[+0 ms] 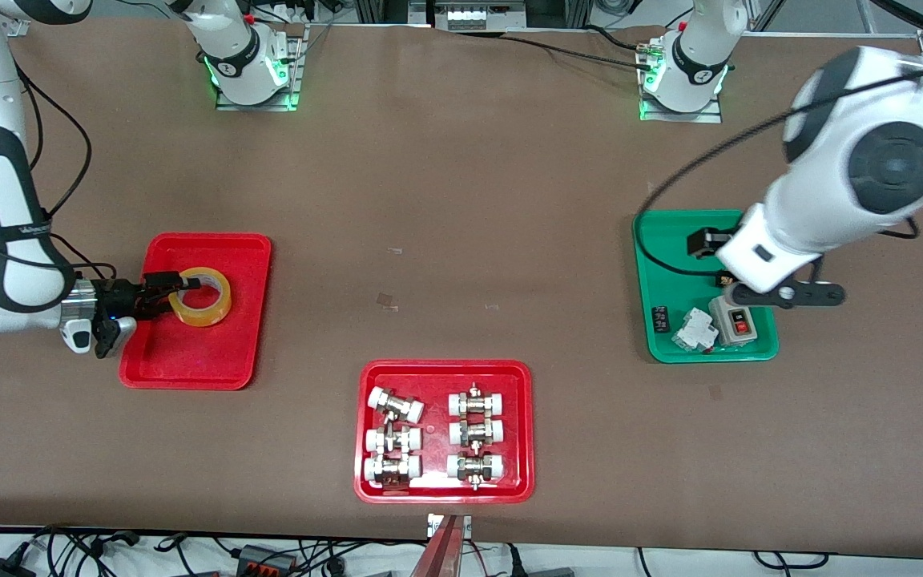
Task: Left arm passes tape to right arm into tray
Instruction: 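Open the right gripper and release the tape in the red tray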
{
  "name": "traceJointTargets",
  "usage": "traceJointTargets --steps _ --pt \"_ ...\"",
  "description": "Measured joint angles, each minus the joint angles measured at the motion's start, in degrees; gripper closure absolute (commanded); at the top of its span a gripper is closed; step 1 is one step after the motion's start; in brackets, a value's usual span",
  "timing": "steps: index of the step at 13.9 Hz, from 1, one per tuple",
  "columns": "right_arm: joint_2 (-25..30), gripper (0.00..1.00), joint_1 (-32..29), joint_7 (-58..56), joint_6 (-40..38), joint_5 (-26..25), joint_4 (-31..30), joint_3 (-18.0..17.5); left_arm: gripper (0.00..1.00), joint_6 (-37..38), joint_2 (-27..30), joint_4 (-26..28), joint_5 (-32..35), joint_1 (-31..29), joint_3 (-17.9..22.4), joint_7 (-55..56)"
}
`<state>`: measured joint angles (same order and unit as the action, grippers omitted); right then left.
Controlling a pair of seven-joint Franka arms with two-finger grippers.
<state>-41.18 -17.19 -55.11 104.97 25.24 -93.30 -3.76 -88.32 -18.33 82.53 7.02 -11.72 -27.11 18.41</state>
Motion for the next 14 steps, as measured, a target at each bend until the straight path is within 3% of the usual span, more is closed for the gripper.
traceJointTargets --steps 2,4,6,8,11,14 --pt "1.5 0.00 2.1 0.0 2.2 -4.5 0.7 0.0 0.00 -7.4 3.8 6.9 -4.2 -4.7 0.0 -1.0" --pt "4.5 0.00 4.1 0.7 3.4 -8.4 1.1 0.0 0.00 -12.8 8.9 15.1 -5.0 -5.3 -0.8 -0.8" --pt "7.8 0.00 5.4 2.0 4.4 -12.6 1.2 0.0 0.00 -15.1 12.3 19.6 -5.1 -5.0 -1.9 -0.4" --pt "11.3 0.00 6.4 5.6 4.4 -15.9 1.2 0.0 0.00 -14.1 13.0 18.6 -4.5 -5.2 -2.0 -3.0" --pt "18.4 0.00 9.0 17.0 3.2 -19.6 0.3 -0.1 0.00 -6.4 9.6 11.5 -3.0 -6.0 -1.2 -5.4" --pt "26.7 0.00 12.2 29.9 -1.6 -22.4 -1.1 -0.2 0.00 -4.1 5.9 6.2 -2.8 -6.5 -0.7 -5.4"
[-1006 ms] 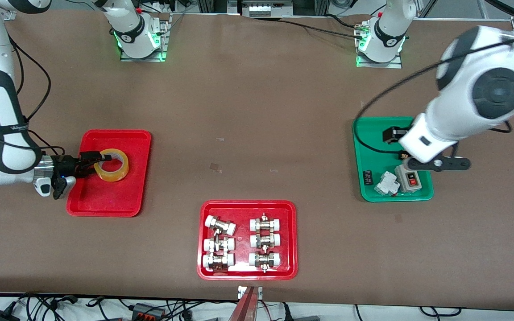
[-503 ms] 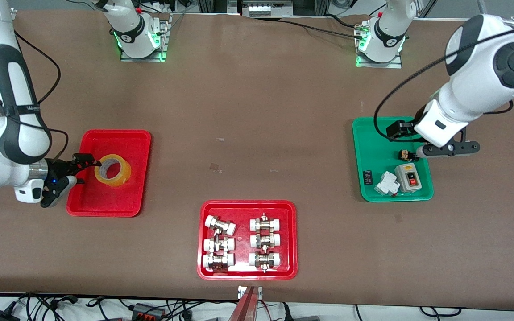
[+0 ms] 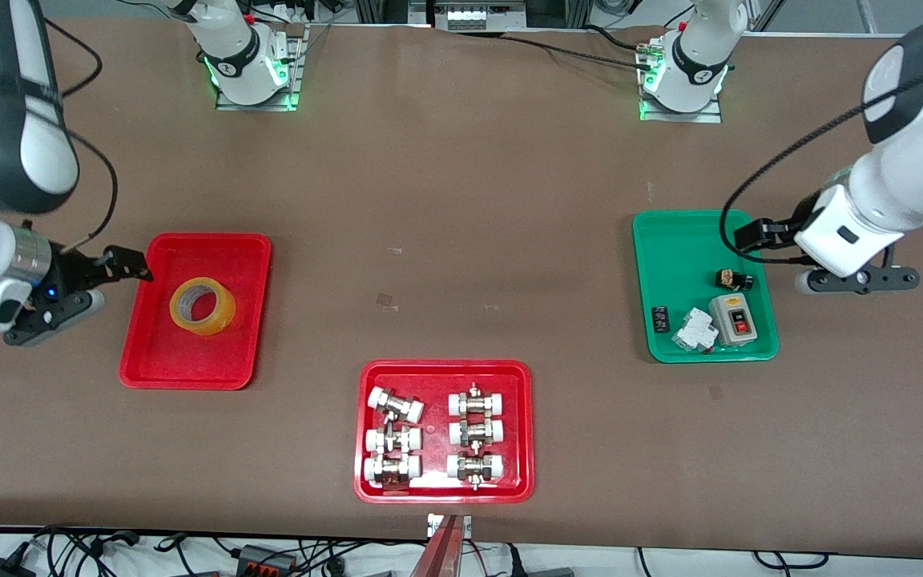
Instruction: Left arm passes tape to right arm into tray
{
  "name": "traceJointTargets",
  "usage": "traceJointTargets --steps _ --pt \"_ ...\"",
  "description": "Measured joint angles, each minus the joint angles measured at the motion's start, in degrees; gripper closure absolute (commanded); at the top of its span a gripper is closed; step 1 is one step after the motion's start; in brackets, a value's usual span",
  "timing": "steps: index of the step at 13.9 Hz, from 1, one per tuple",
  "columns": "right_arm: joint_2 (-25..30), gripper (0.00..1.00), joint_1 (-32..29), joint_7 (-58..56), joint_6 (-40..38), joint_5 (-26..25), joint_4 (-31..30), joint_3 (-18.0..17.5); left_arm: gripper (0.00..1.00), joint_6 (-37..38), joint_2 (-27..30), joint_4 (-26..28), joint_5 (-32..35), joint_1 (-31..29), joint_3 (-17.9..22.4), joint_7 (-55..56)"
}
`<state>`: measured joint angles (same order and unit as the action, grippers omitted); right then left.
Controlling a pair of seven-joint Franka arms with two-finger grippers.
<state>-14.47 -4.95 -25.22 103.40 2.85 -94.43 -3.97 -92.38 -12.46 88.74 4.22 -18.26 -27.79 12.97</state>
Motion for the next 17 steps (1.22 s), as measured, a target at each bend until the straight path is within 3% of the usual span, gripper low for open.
traceJointTargets --steps 5,8,11,14,16,17 --pt "11.2 0.00 4.7 19.6 -6.7 -0.4 -1.2 -0.5 0.00 -5.2 3.3 3.8 -1.2 1.2 -3.1 2.7" --pt "15.5 0.00 5.7 23.7 -7.4 -0.4 -3.4 -0.6 0.00 -5.6 4.3 2.7 -1.2 -0.1 -2.4 3.4" --pt "18.0 0.00 5.7 24.7 -7.4 -0.6 -5.6 -0.3 0.00 -4.6 4.2 1.5 -1.2 -3.4 -1.8 1.6" --pt "18.2 0.00 5.6 28.5 -8.7 -1.5 -3.4 -0.1 0.00 -1.9 4.9 1.5 -1.5 -2.9 -1.6 1.3" --pt "17.9 0.00 5.6 30.3 -9.9 -2.0 -1.6 0.0 0.00 -1.1 5.9 1.6 -1.8 1.3 1.9 2.5" --pt "17.9 0.00 5.6 31.7 -10.7 -2.0 -1.3 0.0 0.00 -0.9 6.3 1.7 -2.5 5.6 6.3 3.7"
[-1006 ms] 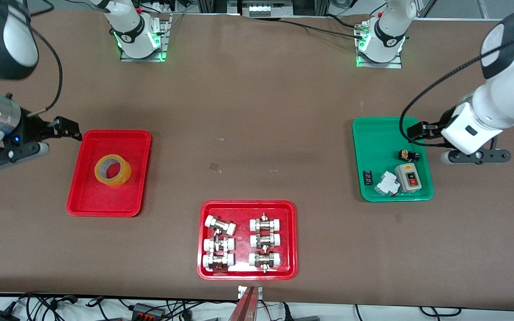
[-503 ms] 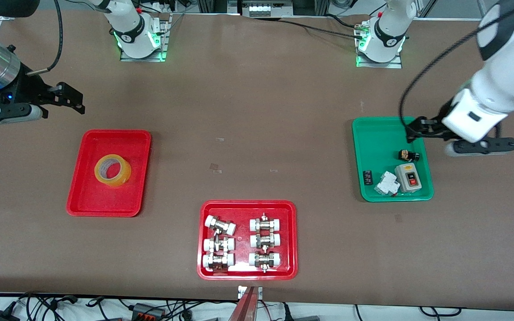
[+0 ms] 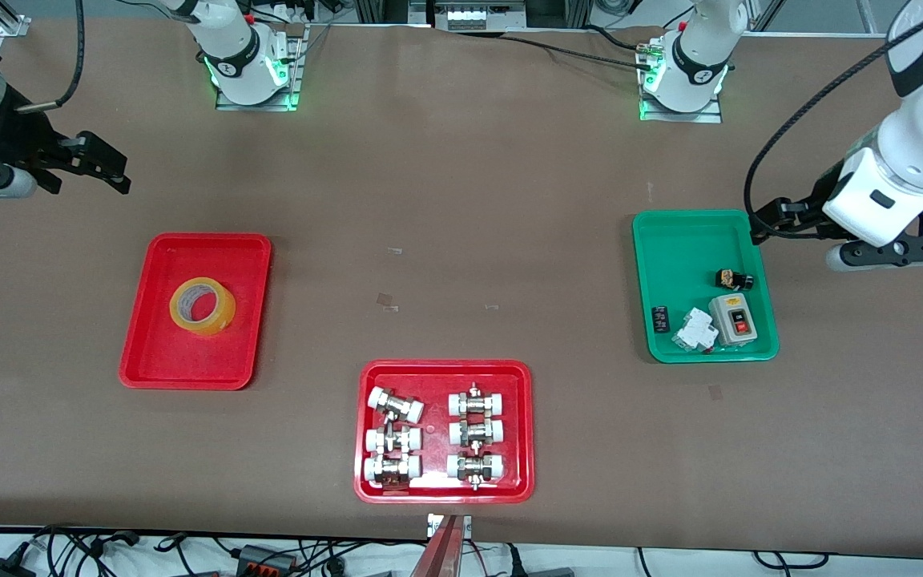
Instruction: Left arm passes tape to right arm into tray
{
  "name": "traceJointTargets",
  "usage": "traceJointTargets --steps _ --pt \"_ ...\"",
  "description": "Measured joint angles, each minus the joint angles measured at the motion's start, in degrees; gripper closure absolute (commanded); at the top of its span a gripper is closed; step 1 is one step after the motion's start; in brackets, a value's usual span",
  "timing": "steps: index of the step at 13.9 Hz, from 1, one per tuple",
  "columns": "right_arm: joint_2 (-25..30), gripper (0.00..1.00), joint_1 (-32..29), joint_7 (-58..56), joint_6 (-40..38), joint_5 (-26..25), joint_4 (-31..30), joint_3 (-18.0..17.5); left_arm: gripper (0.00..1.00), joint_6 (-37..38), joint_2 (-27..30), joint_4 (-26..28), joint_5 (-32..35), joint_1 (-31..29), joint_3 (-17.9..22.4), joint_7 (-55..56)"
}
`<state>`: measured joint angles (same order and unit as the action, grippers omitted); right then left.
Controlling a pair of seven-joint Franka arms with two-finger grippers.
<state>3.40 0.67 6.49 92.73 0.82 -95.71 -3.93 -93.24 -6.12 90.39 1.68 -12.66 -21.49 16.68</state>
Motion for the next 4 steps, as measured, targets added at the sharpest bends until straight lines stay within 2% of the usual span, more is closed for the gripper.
traceJointTargets --steps 2,3,4 --pt "0.0 0.00 0.0 1.0 -1.0 -0.1 0.2 0.1 0.00 0.1 0.8 0.7 -3.2 9.7 12.0 0.2" --pt "0.0 0.00 0.0 1.0 -1.0 -0.1 0.2 0.1 0.00 0.1 1.0 1.5 -4.1 11.5 14.9 -0.2" --pt "-0.1 0.00 0.0 1.0 -1.1 -0.1 0.2 0.1 0.00 0.1 1.1 2.2 -4.5 11.9 15.9 -0.3"
